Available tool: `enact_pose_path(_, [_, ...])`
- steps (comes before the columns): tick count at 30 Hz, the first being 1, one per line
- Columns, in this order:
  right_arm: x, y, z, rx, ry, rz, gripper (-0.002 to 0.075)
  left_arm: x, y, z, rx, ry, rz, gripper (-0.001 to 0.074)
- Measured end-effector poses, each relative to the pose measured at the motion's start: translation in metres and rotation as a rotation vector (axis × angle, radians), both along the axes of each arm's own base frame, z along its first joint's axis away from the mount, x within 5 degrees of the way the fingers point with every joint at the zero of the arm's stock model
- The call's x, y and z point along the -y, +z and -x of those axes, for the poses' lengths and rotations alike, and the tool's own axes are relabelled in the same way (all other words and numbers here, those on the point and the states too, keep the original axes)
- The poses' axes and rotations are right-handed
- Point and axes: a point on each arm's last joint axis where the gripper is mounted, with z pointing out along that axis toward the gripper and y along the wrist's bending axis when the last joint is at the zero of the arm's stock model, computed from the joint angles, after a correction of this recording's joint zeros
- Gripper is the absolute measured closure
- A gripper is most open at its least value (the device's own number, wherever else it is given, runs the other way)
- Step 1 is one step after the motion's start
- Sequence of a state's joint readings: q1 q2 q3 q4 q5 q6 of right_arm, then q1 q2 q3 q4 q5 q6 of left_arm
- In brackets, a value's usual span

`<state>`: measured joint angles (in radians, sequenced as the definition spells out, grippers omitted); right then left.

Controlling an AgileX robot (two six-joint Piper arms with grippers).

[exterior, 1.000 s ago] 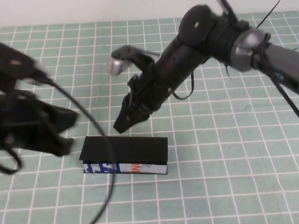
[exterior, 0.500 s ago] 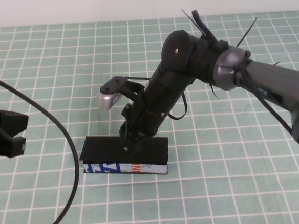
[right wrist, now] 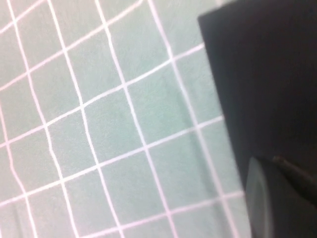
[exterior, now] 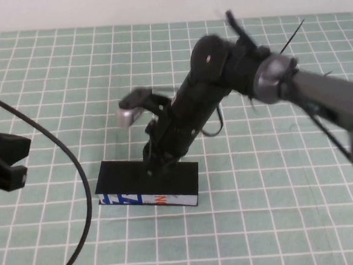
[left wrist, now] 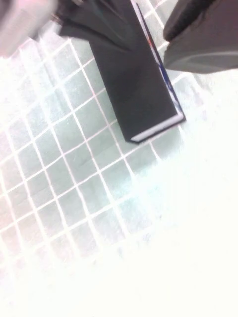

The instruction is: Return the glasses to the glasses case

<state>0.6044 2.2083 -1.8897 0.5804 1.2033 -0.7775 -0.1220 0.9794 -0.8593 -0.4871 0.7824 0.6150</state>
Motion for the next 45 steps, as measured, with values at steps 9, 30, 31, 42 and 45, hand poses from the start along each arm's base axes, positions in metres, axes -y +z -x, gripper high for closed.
enact_pose_path(9, [0.054, 0.129, 0.017, 0.413, -0.283, 0.120, 0.0739, -0.014, 0.017, 0.021, 0.135, 0.052, -0.127, 0.0737])
enact_pose_path(30, [0.244, 0.232, 0.184, 0.820, -0.953, -0.135, 0.0739, -0.018, -0.011, 0.016, 0.176, 0.205, -0.012, 0.0737])
enact_pose_path(31, [0.249, 0.222, 0.195, 0.834, -0.965, -0.161, 0.0739, -0.018, -0.011, 0.015, 0.176, 0.208, -0.003, 0.0737])
enact_pose_path(42, [0.274, 0.093, 0.260, 0.835, -1.029, -0.299, 0.0739, -0.018, -0.010, 0.015, 0.183, 0.213, 0.012, 0.0737])
enact_pose_path(45, [0.276, 0.079, 0.267, 0.860, -1.025, -0.327, 0.0739, -0.018, -0.010, 0.015, 0.183, 0.213, 0.012, 0.0737])
